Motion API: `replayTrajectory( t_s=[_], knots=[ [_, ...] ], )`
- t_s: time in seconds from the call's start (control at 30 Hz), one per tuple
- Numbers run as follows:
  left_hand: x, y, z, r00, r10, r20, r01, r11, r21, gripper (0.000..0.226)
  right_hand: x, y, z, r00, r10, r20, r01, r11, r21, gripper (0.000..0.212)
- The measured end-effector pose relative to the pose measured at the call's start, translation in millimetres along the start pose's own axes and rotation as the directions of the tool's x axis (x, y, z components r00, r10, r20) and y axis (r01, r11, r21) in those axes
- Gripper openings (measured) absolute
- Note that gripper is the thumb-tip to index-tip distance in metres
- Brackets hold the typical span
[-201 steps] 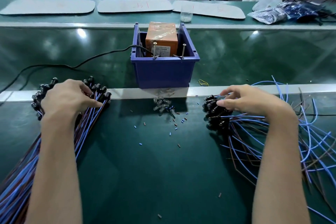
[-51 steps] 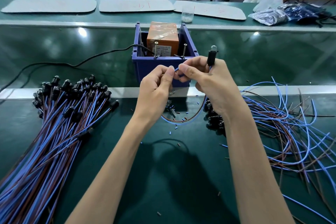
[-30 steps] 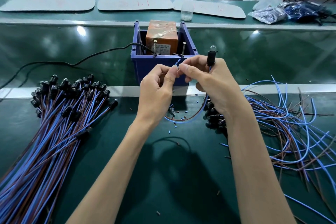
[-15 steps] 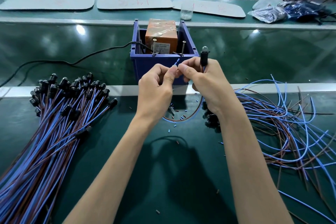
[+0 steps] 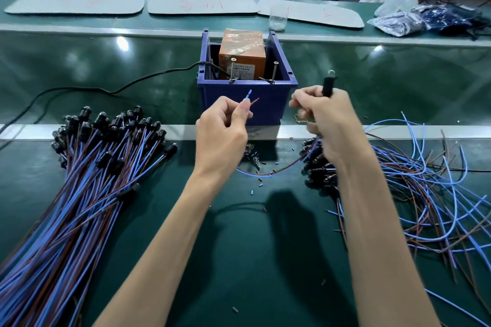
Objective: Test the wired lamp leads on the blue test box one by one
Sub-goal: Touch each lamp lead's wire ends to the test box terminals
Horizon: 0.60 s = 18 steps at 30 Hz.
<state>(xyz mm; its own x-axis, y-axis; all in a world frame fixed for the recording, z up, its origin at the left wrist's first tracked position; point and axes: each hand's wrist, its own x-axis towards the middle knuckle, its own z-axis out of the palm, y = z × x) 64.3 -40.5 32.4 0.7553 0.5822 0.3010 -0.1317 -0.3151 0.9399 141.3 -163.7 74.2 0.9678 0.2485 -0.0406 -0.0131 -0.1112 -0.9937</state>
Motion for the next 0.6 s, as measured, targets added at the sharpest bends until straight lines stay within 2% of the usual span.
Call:
replayTrajectory(
  t_s=[0.13, 0.27, 0.47, 0.6],
  knots=[
    [0, -3, -4, 0.995, 0.002, 0.095, -0.009, 0.997, 0.082, 0.027, -5, 1, 2, 0.98, -0.07, 0.184, 0.097, 0.985, -0.144, 0.022],
    [-1, -6, 0, 0.986, -0.003, 0.169, -0.014, 0.995, 0.098, 0.028, -13, 3, 10, 0.944, -0.161, 0.287, 0.174, 0.985, -0.02, 0.004],
    [-1, -4, -3, 0.977, 0.017, 0.213, -0.03, 0.998, 0.058, 0.027, -10, 6, 8, 0.941, -0.175, 0.29, 0.199, 0.978, -0.056, 0.003],
    [0, -1, -5, 0.972, 0.02, 0.235, -0.026, 0.999, 0.023, 0.024, -7, 9, 8, 0.938, -0.212, 0.275, 0.25, 0.961, -0.115, 0.016]
  ],
)
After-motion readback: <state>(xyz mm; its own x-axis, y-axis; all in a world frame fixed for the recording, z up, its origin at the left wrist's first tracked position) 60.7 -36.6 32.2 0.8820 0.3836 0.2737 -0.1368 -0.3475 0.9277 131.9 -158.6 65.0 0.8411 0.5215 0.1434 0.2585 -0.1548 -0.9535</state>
